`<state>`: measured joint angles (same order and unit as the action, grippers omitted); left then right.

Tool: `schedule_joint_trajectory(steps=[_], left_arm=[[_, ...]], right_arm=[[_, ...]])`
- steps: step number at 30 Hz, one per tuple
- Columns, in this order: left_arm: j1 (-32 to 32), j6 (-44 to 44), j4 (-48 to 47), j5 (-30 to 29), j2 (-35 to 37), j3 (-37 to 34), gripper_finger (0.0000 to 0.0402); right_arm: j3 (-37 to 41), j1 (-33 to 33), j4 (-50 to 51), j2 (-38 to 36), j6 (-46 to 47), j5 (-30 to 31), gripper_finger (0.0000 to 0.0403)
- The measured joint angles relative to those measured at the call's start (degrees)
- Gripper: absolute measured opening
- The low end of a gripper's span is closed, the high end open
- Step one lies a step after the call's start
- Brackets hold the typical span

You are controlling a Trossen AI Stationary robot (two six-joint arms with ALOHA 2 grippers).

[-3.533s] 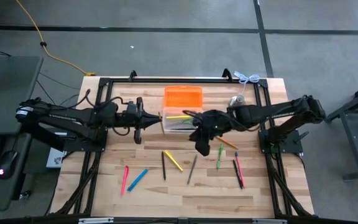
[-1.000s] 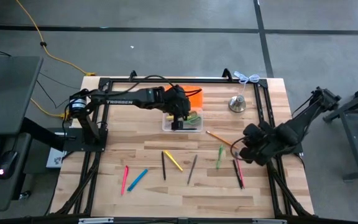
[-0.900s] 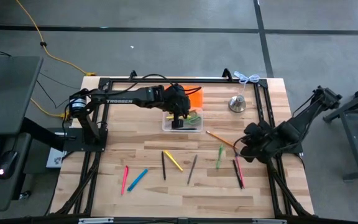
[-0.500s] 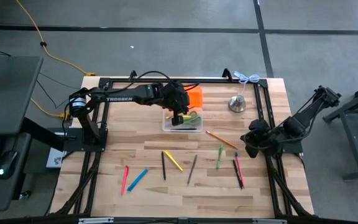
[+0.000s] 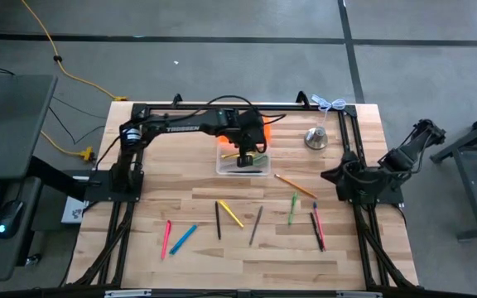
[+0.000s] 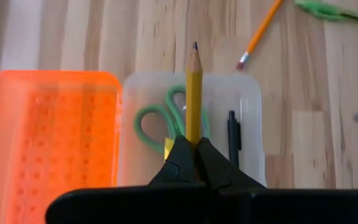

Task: Pick & place school supplies into a supply box
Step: Put the yellow pencil into the orange supply box

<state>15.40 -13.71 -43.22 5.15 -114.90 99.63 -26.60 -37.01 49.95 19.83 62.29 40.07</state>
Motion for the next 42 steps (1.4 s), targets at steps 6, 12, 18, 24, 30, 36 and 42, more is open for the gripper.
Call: schedule_joint_trajectory(steps=[6, 12, 18, 24, 30, 36, 42], left_arm=[[0.00, -1.05, -4.06, -0.17, -1.65, 2.98, 0.0010], [-0.01, -1.05, -5.36, -1.06, -1.64, 2.96, 0.0010], [-0.02, -0.90, -6.33, -1.06, -2.76, 2.90, 0.0010], [-0.02, -0.93, -6.17, -1.08, -3.51, 2.94, 0.0010], [-0.02, -1.03, -6.19, 0.75, -5.61, 3.21, 0.0010], [-0.02, -1.03, -7.56, 1.31, -6.66, 3.88, 0.0010], [-0.02, -1.20, -7.57, 1.40, -6.66, 3.88, 0.0010]], right_arm=[[2.82, 0.00, -1.32, -6.33, -2.98, 2.49, 0.0023], [4.31, 0.00, -1.35, -12.04, -6.16, 5.40, 0.0023], [5.19, 0.00, -2.40, -15.72, -7.31, 7.34, 0.0023], [5.19, 0.00, -4.23, -16.15, -9.45, 8.08, 0.0023], [5.19, 0.00, -4.41, -16.15, -9.78, 5.36, 0.0023], [5.19, 0.00, -4.50, -16.15, -9.86, 2.83, 0.0023], [5.21, 0.00, -4.83, -16.12, -10.08, -0.41, 0.0023]])
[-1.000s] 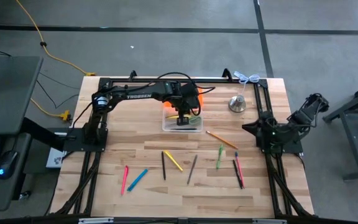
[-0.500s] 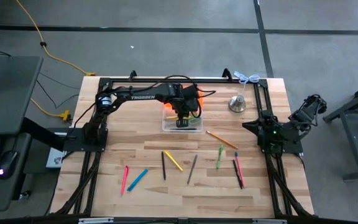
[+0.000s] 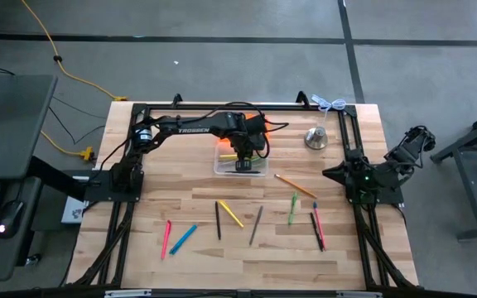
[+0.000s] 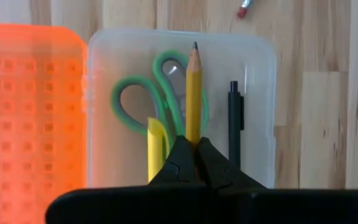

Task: Pick & place school supplies into a supply box
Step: Put the yellow pencil into the orange supply box, then put the orange pencil into the orange supply box

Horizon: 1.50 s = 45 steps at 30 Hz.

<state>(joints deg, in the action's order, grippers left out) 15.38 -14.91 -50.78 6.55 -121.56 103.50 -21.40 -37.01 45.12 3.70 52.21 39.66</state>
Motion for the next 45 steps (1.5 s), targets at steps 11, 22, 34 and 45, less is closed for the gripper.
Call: schedule_joint_trajectory(steps=[11, 22, 34, 45], left_arm=[[0.00, -2.90, 0.04, -0.90, 0.00, 0.00, 0.0010], [0.00, -4.35, -0.40, -1.57, 0.00, 0.00, 0.0024], [0.00, -4.35, 0.00, -1.57, 0.00, 0.00, 0.0077], [0.00, -4.77, 1.55, -2.20, 0.02, 0.04, 0.0078]], right_arm=[[7.53, 0.01, -8.74, 0.00, 0.22, 0.35, 0.0023], [11.88, 0.00, -16.67, 0.02, -0.13, 0.55, 0.0023], [11.88, 0.00, -16.72, 0.02, -0.22, 0.90, 0.0023], [11.88, 0.00, -17.30, 0.02, -0.24, 0.92, 0.0023]])
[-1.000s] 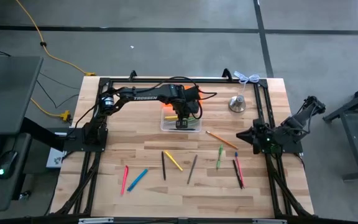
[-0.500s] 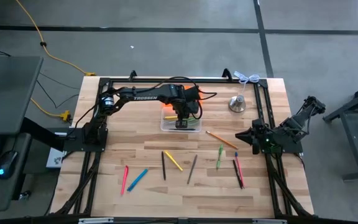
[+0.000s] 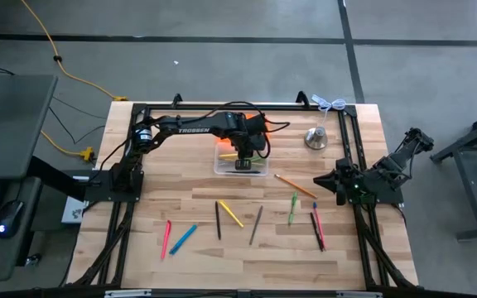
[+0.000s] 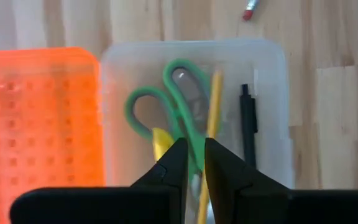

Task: Pick & place school supplies into a supply box
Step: Put the orange pencil into the orange supply box

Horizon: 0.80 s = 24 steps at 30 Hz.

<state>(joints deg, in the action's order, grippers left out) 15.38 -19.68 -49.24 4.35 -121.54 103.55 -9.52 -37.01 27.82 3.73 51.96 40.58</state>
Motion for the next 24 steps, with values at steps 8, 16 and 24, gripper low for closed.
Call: schedule_joint_trajectory(steps=[8, 16, 24], left_arm=[[0.13, 0.50, -13.42, -7.40, 0.09, 12.78, 0.0078], [3.14, 8.43, -31.38, -4.02, 0.19, 27.37, 0.0078], [6.01, 11.63, -40.91, -0.20, 4.29, 28.98, 0.0079]], right_arm=[[0.00, 0.00, -4.37, 0.00, -5.97, 3.73, 0.0023], [-0.02, 0.02, -6.20, 0.00, -7.15, 7.35, 0.0023], [-0.02, 0.02, -11.52, 0.00, -7.10, 8.09, 0.0023]])
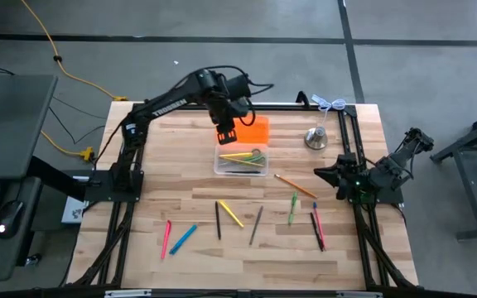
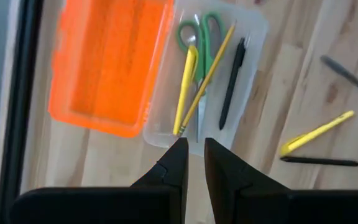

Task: Pick & place school supplies into a supply box
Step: Put the orange pencil into the orange supply box

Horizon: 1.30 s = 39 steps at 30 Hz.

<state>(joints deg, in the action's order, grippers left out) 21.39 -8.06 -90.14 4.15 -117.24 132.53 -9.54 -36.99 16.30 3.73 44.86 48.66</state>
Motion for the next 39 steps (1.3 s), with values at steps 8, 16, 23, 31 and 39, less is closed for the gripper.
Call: schedule_joint_trajectory(steps=[8, 16, 23, 31, 39], left_arm=[[0.00, 1.46, 0.08, -0.07, 6.28, 0.00, 0.0079], [-0.02, 4.06, 0.13, -0.22, 13.32, -1.39, 0.0079], [-0.02, 7.75, 0.12, -1.75, 21.64, -8.88, 0.0079], [-0.02, 11.45, 4.05, -4.10, 32.95, -23.99, 0.0079], [-0.04, 12.03, 16.50, -1.97, 45.76, -43.10, 0.0079]], right_arm=[[0.00, -0.01, -2.28, -0.02, -0.36, 1.18, 0.0023], [0.00, -0.02, -4.82, 0.00, -4.41, 0.90, 0.0023], [0.00, 0.00, -11.59, 0.00, -15.15, 0.49, 0.0023], [-0.01, 0.00, -12.51, 1.48, -15.34, 0.50, 0.0023], [-0.02, -0.01, -18.58, 9.09, -15.34, 0.47, 0.0023]])
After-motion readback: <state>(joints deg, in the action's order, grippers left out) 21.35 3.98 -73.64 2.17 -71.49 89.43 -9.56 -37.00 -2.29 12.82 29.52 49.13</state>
